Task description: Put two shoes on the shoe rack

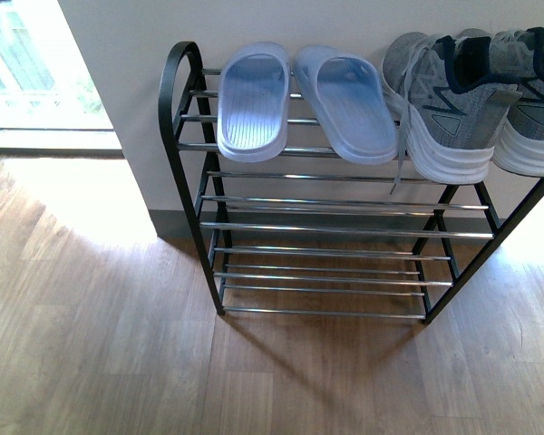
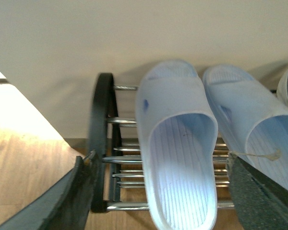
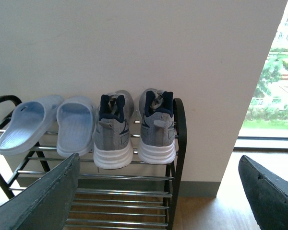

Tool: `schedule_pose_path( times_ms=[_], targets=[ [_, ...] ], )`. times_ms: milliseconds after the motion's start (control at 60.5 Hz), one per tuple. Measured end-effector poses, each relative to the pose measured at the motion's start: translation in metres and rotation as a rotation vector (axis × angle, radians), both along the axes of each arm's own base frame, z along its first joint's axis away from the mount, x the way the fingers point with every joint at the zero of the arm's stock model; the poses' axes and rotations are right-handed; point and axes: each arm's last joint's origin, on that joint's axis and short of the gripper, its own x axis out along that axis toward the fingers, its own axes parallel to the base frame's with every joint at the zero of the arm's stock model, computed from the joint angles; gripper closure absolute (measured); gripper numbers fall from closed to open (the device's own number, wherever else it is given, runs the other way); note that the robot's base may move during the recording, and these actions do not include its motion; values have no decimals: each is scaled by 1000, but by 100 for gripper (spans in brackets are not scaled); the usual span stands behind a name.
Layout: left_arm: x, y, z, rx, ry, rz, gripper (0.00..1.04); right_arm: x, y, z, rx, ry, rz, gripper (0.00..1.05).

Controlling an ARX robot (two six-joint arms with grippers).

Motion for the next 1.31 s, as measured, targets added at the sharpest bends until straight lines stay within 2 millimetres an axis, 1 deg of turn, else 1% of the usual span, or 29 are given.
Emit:
schedule_pose_path(
  times_ms=[17, 66, 99, 198, 248, 281, 364, 397, 562, 578, 793, 1091, 1124, 1190, 1305],
  targets=[
    [-6, 5, 1, 7, -16, 16, 10, 0, 0, 0, 0, 0, 0, 9],
    [-20, 22, 3, 26, -167, 47, 20, 0, 0, 0, 0, 0, 0, 9],
    [-27, 29, 2, 28, -235, 48, 25, 0, 0, 0, 0, 0, 0, 9],
    [-52, 47, -10, 39, -335, 48, 41, 0, 0, 0, 0, 0, 1, 9],
    [-63, 53, -14, 45, -346, 42, 49, 0, 0, 0, 0, 0, 0, 9],
    [-74, 59, -18, 52, -348, 38, 56, 0, 0, 0, 0, 0, 0, 9],
    [-90, 68, -23, 59, -348, 32, 68, 0, 0, 0, 0, 0, 0, 9],
    [-98, 73, -26, 61, -347, 36, 75, 0, 0, 0, 0, 0, 0, 9],
    [-125, 88, -35, 68, -337, 39, 102, 0, 0, 0, 0, 0, 0, 9],
    [-128, 90, -36, 66, -338, 39, 104, 0, 0, 0, 0, 0, 0, 9],
    [-156, 101, -42, 69, -346, 40, 104, 0, 0, 0, 0, 0, 0, 9],
    [-184, 112, -49, 68, -339, 33, 104, 0, 0, 0, 0, 0, 0, 9],
    [-187, 115, -51, 66, -339, 17, 104, 0, 0, 0, 0, 0, 1, 9],
    [-193, 120, -56, 70, -352, 39, 104, 0, 0, 0, 0, 0, 0, 9],
    [-201, 121, -61, 71, -331, 39, 104, 0, 0, 0, 0, 0, 1, 9]
  ],
)
